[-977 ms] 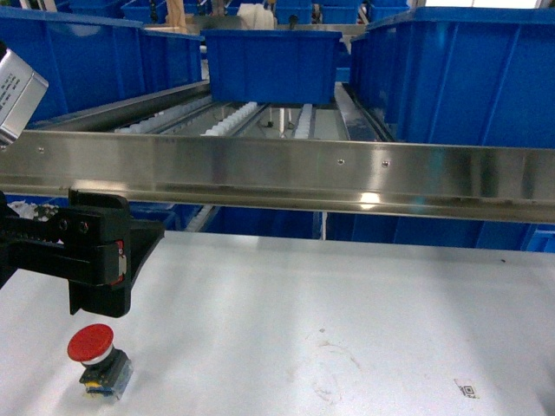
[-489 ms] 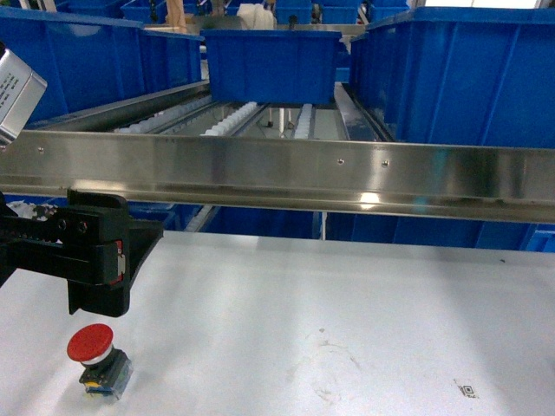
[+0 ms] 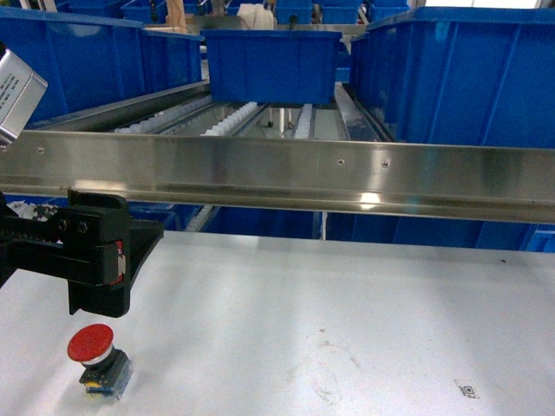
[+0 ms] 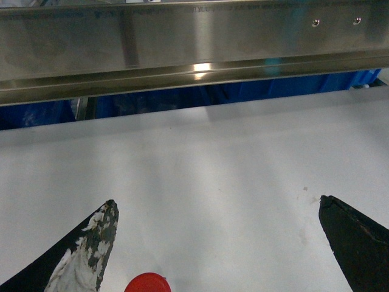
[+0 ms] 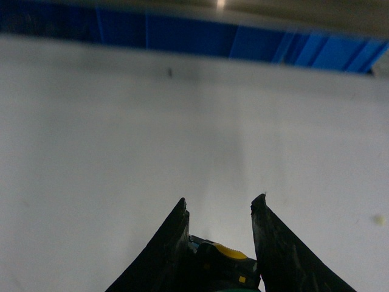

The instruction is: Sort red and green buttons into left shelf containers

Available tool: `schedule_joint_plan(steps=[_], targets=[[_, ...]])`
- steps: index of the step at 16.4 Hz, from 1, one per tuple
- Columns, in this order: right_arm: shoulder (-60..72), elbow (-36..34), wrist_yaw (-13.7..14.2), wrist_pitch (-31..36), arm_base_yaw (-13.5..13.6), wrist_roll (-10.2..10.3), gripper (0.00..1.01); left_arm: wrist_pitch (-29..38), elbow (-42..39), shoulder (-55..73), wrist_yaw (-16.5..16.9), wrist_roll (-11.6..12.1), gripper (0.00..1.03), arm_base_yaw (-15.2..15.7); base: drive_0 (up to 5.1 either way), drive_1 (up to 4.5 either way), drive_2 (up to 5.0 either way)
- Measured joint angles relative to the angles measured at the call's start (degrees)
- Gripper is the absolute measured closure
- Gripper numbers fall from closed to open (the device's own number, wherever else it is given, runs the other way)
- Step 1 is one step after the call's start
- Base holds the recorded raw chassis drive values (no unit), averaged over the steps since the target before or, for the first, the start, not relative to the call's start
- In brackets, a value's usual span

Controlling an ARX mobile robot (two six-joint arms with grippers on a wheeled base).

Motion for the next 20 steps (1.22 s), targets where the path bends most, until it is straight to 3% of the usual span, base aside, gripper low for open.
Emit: schedule_joint_plan(steps=[3, 5, 8, 11, 13, 16, 20], targets=[[-20.04, -8.66, -3.67, 2.95, -1.31, 6.82, 0.72, 0.00, 0.00, 0.00, 0.00, 0.00, 0.05, 0.00, 0.0, 0.00, 0.0], [-34.53, -14.03, -5.79, -1.46, -3.76, 10.97, 0.72, 0.00, 0.00, 0.00, 0.00, 0.00, 0.05, 0.00, 0.0, 0.00, 0.0], [-54.51, -19.63, -8.39, -10.99, -5.73, 15.08, 0.72, 0.00, 0.00, 0.00, 0.00, 0.00, 0.05, 0.00, 0.0, 0.00, 0.0], [-64.32, -22.27, -10.19, -17.31, -6.03, 16.72, 0.72, 0.00, 0.00, 0.00, 0.00, 0.00, 0.05, 0.00, 0.0, 0.00, 0.0], [-79.73, -26.56, -10.36, -29.44, -4.17, 16.70, 0.72, 0.00, 0.00, 0.00, 0.00, 0.00, 0.05, 0.00, 0.0, 0.00, 0.0], [-83.30, -27.04, -10.40, -30.51, -3.76, 16.26, 0.72, 0.00, 0.00, 0.00, 0.00, 0.00, 0.05, 0.00, 0.0, 0.00, 0.0], [-83.21, -27.04, -10.40, -30.49, -3.76, 16.24, 0.73, 4.50, -0.52, 7.34, -6.60, 0.02, 0.05, 1.62, 0.0, 0.00, 0.0]])
